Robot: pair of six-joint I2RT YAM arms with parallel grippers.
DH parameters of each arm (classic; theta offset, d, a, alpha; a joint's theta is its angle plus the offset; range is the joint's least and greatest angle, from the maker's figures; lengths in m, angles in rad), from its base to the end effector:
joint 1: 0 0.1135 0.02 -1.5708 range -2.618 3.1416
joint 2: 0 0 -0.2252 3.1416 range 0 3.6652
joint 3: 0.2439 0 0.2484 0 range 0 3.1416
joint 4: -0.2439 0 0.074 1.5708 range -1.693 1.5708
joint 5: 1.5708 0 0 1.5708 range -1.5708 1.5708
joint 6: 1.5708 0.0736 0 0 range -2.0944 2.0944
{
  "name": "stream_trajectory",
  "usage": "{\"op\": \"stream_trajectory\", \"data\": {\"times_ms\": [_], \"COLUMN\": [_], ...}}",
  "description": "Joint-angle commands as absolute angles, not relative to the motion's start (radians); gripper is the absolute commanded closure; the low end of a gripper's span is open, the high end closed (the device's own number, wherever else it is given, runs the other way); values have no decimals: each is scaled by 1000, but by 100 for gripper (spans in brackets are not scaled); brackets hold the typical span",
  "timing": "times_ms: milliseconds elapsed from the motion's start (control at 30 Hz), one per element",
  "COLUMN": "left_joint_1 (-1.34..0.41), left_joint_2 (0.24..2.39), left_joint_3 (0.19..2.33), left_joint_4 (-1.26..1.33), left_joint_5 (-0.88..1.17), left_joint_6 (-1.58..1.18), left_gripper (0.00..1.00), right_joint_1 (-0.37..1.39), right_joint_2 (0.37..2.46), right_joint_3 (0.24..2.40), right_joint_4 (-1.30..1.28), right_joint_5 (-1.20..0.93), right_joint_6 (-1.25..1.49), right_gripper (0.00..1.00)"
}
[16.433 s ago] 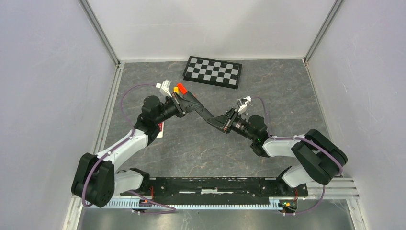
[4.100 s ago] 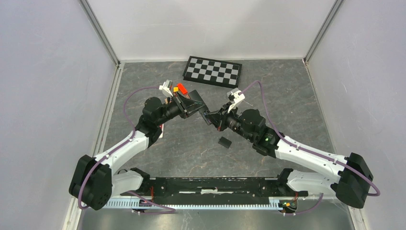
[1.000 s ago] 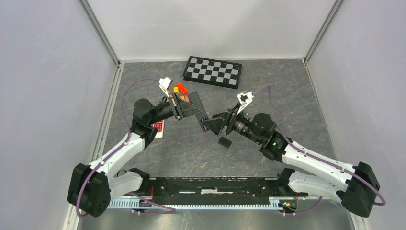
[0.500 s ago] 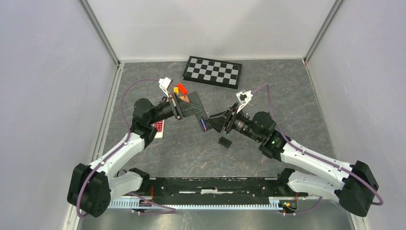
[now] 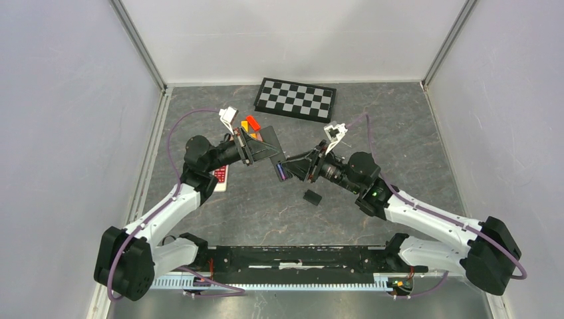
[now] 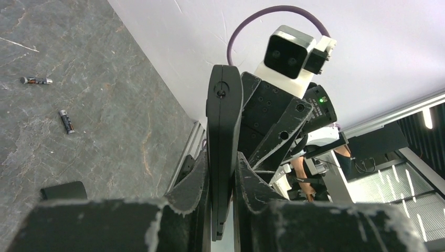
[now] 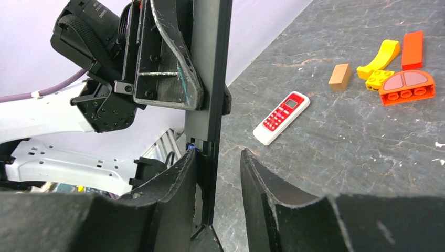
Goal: Load the batteries into the remote control
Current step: Load the battery into the remote control, then pick up the battery from the center of the board.
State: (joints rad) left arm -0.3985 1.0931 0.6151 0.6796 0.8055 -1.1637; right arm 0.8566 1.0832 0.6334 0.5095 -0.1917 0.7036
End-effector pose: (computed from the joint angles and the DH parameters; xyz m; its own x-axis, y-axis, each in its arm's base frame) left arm 0.2380 -0.1578 0.2809 -0.7718 -0.3653 -0.5205 0.5337 0.0729 -0.8425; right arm 0.1883 0.2386 0.2704 -0.5307 0.3574 -0.7685 -0.6859 0.3516 0.6372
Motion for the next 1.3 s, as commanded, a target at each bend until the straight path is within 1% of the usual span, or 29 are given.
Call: {"op": "stream_trajectory", "data": {"times_ms": [0, 100, 233, 333, 400, 567, 667, 733, 833, 933, 1067, 1267], "left_joint_1": [-410, -409, -404, -405, -404, -405, -405, -404, -405, -405, -404, -404], "left_joint_2": [1077, 1056, 1022, 996, 983, 951, 928, 914, 898, 896, 892, 890], "left_joint_3": [642, 635, 609, 578, 570, 555, 549, 542, 535, 535, 534, 532], "left_joint_4": [714, 577, 425, 373, 315, 199, 183, 181, 181, 181, 181, 181], "left_joint_5": [798, 772, 717, 670, 622, 529, 497, 474, 453, 454, 459, 466], "left_joint_6": [-1156, -1048, -922, -868, -822, -756, -750, -752, -752, -752, -752, -750], "left_gripper": [98, 98, 98, 98, 98, 98, 98, 98, 98, 98, 98, 98], "right_joint_1": [864, 859, 827, 785, 757, 680, 629, 596, 571, 567, 566, 566], "right_joint_2": [1120, 1091, 1047, 1012, 999, 1027, 1102, 1160, 1243, 1320, 1398, 1492], "right_joint_3": [708, 759, 818, 832, 831, 835, 852, 852, 827, 801, 793, 813], "right_joint_4": [293, 197, 87, 17, -36, -212, -339, -384, -380, -346, -305, -295], "right_joint_5": [-171, -114, -69, -27, -6, 154, 250, 271, 263, 257, 256, 300], "right_joint_6": [573, 514, 471, 461, 454, 423, 410, 415, 431, 449, 466, 481], "right_gripper": [58, 49, 33, 26, 25, 26, 33, 39, 47, 51, 53, 55]}}
